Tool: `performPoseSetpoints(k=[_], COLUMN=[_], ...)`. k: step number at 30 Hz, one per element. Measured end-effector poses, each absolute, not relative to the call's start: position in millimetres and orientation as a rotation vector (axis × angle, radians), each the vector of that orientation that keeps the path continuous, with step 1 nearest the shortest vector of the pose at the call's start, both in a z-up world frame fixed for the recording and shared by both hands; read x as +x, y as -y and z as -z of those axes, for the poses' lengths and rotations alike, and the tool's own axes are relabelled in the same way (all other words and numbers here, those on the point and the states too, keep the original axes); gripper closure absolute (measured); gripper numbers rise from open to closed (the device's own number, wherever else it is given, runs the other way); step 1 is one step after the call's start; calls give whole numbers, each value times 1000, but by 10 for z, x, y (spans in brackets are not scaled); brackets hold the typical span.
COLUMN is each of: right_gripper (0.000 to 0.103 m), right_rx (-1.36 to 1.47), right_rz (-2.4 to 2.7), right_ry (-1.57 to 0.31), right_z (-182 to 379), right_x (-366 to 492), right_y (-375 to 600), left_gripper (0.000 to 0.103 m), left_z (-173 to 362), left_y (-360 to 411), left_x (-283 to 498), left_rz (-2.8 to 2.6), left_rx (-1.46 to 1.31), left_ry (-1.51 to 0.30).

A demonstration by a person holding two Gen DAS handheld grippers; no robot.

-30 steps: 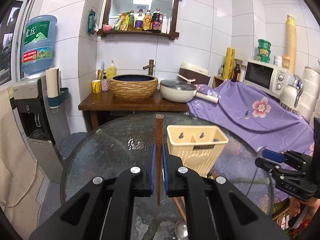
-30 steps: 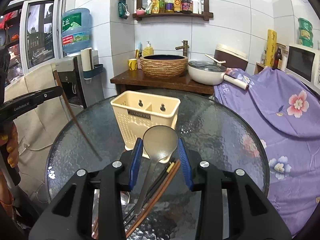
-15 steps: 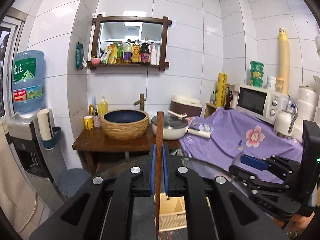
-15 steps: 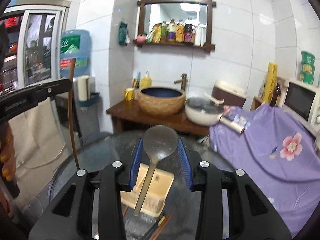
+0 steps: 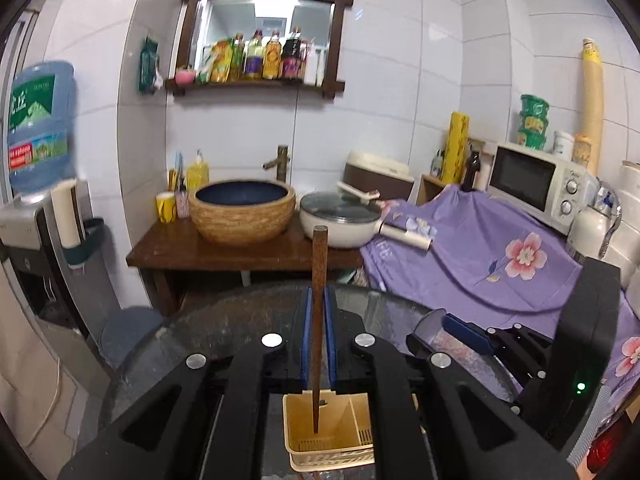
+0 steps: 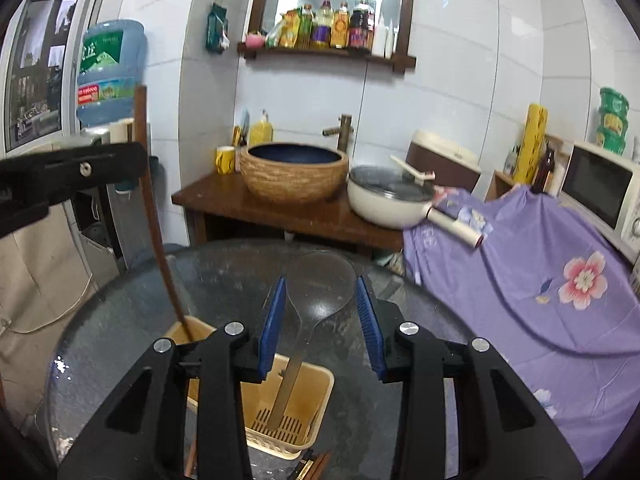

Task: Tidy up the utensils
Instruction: 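Lower the chopstick into the basket with the left tool while the right tool drops the spoon in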

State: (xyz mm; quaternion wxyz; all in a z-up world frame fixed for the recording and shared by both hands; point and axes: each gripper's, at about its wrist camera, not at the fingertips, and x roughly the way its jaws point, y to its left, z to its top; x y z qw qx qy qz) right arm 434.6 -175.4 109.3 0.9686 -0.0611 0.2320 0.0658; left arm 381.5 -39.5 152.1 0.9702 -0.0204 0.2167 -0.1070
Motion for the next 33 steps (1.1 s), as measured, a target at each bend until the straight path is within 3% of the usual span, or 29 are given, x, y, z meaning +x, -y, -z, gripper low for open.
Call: performPoseSetpoints(k=[18,20,22,24,26,28,33], right_gripper=[64,51,45,45,45,43,41], right_rx=[-137,-131,-126,-124,-125,-117,-39], right_rz=[-172,-168,-165,-165,-162,-154,-133], right_ry=[-541,-533,-521,-504,-488,-479,-559], right_z=[-362,-338,-347,-367,-396,-415,-294], right_x=[4346,4316,4285,4214,4128,4009,3704], right_y=[1756,1767,1795,1819,1844,1888,2059], left_gripper=[98,85,54,43,40,27,25], left_z=[-805,-790,-765,-725,-657,-562,-314], left_y=[263,243,207,149,94,51,42], left_x=[3904,3828,3739,3653,3564,3452,3156], left_rz=[232,229,218,212,207,206,203], left_rx=[-75,-75,-82,-100,-101,-96,-30], left_ry=[-549,-538,-518,-510,-525,-553,-606])
